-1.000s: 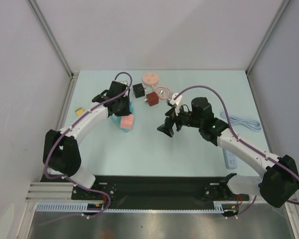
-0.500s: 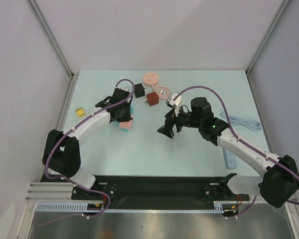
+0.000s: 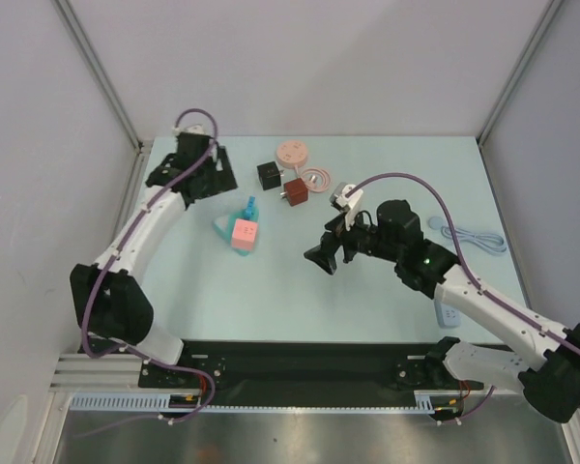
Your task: Insert the plug
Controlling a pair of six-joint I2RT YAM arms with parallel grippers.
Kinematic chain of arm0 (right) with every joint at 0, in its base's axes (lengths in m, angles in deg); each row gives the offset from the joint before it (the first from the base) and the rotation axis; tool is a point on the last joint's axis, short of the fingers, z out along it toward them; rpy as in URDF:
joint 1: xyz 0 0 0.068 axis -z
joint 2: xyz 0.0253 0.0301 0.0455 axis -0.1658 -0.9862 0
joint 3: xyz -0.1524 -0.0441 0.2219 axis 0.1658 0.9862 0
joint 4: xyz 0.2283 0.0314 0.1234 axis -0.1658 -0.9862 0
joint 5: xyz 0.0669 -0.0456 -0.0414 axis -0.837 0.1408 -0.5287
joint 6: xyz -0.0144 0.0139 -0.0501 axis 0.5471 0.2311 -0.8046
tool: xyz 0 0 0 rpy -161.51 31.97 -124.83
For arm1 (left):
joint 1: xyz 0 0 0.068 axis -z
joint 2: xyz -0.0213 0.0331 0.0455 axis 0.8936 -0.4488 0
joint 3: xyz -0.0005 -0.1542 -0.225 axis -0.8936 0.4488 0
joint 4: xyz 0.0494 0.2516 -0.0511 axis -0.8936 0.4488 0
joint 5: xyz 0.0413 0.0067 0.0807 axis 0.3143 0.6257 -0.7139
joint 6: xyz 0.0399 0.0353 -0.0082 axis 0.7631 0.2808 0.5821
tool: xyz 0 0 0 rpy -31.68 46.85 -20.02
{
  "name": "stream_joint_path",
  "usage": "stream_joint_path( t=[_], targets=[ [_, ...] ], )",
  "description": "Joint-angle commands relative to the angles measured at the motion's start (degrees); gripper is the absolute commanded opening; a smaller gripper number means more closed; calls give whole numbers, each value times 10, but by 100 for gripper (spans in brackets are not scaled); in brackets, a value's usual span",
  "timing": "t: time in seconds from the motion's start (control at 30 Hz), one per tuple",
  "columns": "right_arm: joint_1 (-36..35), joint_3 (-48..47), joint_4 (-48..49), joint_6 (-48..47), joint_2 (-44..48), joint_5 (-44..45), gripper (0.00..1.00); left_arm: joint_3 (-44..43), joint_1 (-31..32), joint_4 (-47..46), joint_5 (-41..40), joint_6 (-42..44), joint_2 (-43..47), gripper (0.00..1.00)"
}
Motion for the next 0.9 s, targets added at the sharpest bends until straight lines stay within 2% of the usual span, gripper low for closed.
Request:
stream_joint_path(
  t=[0.0, 0.03, 0.07, 0.23, 0.27, 0.37, 0.6, 0.63, 0.7, 0.87],
  targets=[
    [-7, -1, 3, 98, 37, 130, 100, 31, -100, -27, 8, -21, 23, 94],
    [-3, -16, -29, 125, 46, 163, 100, 36, -145, -31, 30, -34, 12, 99],
    [0, -21, -41, 125, 50, 171, 100, 34, -162, -29, 30, -38, -1, 100],
    [9, -11, -46, 181, 78, 138, 100, -15, -243, -17, -20, -14, -106, 100],
    [8, -2, -36, 184, 79, 114, 100, -40, -250, -10, -46, -12, -140, 97],
    [7, 3, -31, 186, 76, 89, 100, -73, -267, -12, -46, -2, -198, 90],
    [10, -1, -38, 155, 64, 88, 100, -116, -276, 7, -63, -11, -276, 83],
    [12, -5, -40, 151, 64, 87, 100, -117, -282, 8, -56, -13, -284, 77],
    [17, -7, -43, 148, 65, 84, 100, -119, -288, 11, -48, -21, -301, 75],
    [27, 0, -37, 147, 73, 67, 100, -103, -302, 7, -50, -35, -326, 77]
  ],
)
